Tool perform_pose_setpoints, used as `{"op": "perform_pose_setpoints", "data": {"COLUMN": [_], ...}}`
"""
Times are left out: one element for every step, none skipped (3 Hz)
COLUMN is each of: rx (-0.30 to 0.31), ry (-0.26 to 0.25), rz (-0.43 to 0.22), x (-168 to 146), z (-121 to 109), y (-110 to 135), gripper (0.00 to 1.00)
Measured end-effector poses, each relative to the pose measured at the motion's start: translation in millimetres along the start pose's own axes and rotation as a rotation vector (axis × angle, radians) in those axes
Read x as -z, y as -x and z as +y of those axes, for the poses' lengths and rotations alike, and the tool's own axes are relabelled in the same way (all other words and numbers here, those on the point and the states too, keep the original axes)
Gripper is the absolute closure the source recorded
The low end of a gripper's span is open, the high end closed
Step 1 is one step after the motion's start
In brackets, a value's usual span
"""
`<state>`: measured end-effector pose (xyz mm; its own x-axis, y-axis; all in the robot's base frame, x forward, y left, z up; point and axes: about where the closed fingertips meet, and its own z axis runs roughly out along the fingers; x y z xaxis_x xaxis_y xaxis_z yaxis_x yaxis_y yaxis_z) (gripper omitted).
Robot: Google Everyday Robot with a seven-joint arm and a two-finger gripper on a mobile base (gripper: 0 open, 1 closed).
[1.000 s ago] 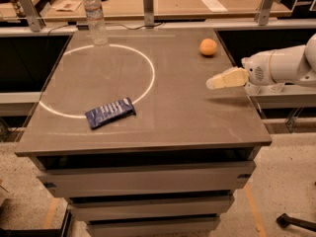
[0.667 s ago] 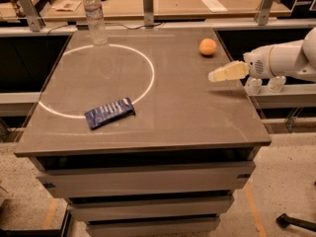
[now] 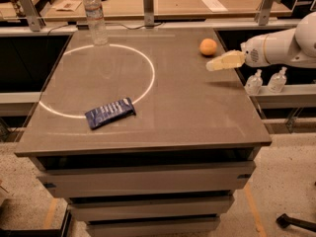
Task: Move orange near water bottle
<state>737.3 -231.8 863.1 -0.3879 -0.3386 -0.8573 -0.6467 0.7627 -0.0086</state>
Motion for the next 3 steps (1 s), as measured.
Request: {"op": "perform_pose_setpoints", "data": {"rx": [0.0, -0.004, -0.009], "ry": [0.009, 0.018, 0.026], "rz": [0.021, 0.03, 0.035], "x": [-19, -41, -62], "z": [-1, -2, -4], "y": [7, 17, 23], "gripper": [0.0, 0.0, 0.0]}}
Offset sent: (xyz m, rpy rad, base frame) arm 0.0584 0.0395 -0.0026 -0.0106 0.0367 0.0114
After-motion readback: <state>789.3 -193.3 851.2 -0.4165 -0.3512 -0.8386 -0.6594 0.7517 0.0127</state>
